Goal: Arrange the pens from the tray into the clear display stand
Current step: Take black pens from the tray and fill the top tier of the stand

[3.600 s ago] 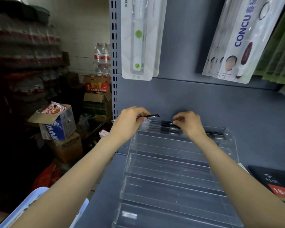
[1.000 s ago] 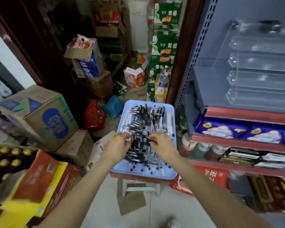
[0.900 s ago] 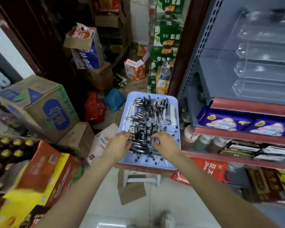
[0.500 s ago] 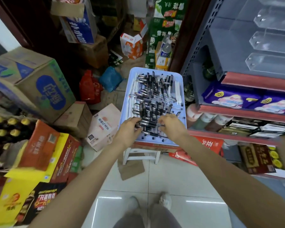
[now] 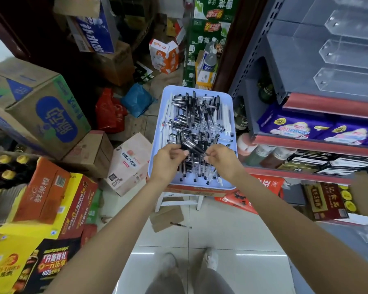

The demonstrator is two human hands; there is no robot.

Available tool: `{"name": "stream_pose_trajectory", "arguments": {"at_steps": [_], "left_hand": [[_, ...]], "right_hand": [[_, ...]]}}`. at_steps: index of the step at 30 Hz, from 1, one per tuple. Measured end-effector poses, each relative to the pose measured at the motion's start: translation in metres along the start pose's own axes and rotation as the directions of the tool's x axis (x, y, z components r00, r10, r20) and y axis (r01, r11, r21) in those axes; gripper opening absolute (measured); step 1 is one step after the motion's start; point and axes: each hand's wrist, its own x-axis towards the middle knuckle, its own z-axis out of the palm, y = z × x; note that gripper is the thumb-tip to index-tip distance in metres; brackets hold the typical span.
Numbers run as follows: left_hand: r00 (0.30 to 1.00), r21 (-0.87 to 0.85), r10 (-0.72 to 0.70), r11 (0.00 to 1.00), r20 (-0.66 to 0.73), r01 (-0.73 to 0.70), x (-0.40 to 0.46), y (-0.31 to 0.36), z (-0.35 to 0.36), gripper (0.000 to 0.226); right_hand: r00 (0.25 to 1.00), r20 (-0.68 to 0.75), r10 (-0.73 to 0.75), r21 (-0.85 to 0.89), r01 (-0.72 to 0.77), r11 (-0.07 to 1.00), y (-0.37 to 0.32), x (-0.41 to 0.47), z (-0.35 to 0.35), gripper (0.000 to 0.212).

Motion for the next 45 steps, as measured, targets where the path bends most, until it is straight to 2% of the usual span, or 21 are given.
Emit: {"name": "stream_pose_trajectory", "arguments": {"at_steps": [3,6,10,14,17,21,24,26,29,31,33,36,41,45], "left_hand": [[0.998,-0.101,0.015,0.995,0.066,-0.008,0.004,0.017,0.006,0.012],[0.996,-0.173,0.035,0.985,0.087,-0.02,0.008,0.04,0.012,0.015],[0.986,-0.113,0.115,0.988,0.12,-0.101,0.018,0.074,0.024,0.022],[0.964,-0.092,0.224,0.973,0.145,-0.212,0.022,0.117,0.05,0.027],[0.941,-0.082,0.289,0.957,0.178,-0.279,0.024,0.156,0.081,0.038],[0.906,-0.03,0.373,0.926,0.198,-0.375,0.023,0.213,0.134,0.036],[0.854,0.068,0.478,0.863,0.207,-0.5,0.024,0.254,0.175,0.035],[0.801,0.128,0.554,0.798,0.225,-0.588,0.027,0.28,0.203,0.024],[0.715,0.314,0.629,0.643,0.304,-0.699,0.031,0.318,0.244,0.015],[0.675,0.411,0.661,0.544,0.328,-0.732,0.034,0.341,0.268,0.019],[0.631,0.434,0.698,0.479,0.337,-0.763,0.038,0.361,0.289,0.02],[0.607,0.444,0.728,0.451,0.318,-0.774,0.046,0.387,0.311,0.016],[0.629,0.444,0.752,0.504,0.197,-0.741,0.08,0.42,0.328,0.018],[0.602,0.598,0.782,0.409,0.161,-0.69,0.121,0.449,0.339,0.022]], "right_hand": [[0.999,-0.006,-0.033,0.158,0.033,0.987,-0.008,-0.005,-0.007,0.014],[0.997,-0.06,-0.054,0.197,0.065,0.978,-0.01,-0.005,-0.02,0.014],[0.989,-0.125,-0.084,0.19,0.106,0.976,-0.004,-0.007,-0.055,0.01],[0.963,-0.261,-0.075,0.23,0.138,0.963,0.01,-0.015,-0.098,0.011],[0.941,-0.331,-0.077,0.253,0.167,0.953,0.026,-0.023,-0.134,0.01],[0.917,-0.384,-0.108,0.226,0.207,0.952,0.059,-0.032,-0.192,0.015],[0.913,-0.39,-0.118,0.239,0.224,0.945,0.089,-0.033,-0.244,0.013],[0.888,-0.441,-0.129,0.272,0.269,0.924,0.108,-0.033,-0.281,0.016],[0.849,-0.509,-0.138,0.411,0.381,0.828,0.135,-0.031,-0.339,0.027],[0.836,-0.516,-0.187,0.421,0.437,0.795,0.15,-0.031,-0.374,0.022],[0.825,-0.509,-0.244,0.406,0.481,0.777,0.164,-0.028,-0.401,0.017],[0.804,-0.54,-0.248,0.438,0.52,0.733,0.181,-0.018,-0.43,0.02],[0.732,-0.674,-0.101,0.548,0.587,0.596,0.197,0.007,-0.477,0.014],[0.705,-0.708,-0.032,0.591,0.618,0.518,0.211,0.039,-0.516,0.021]]}}
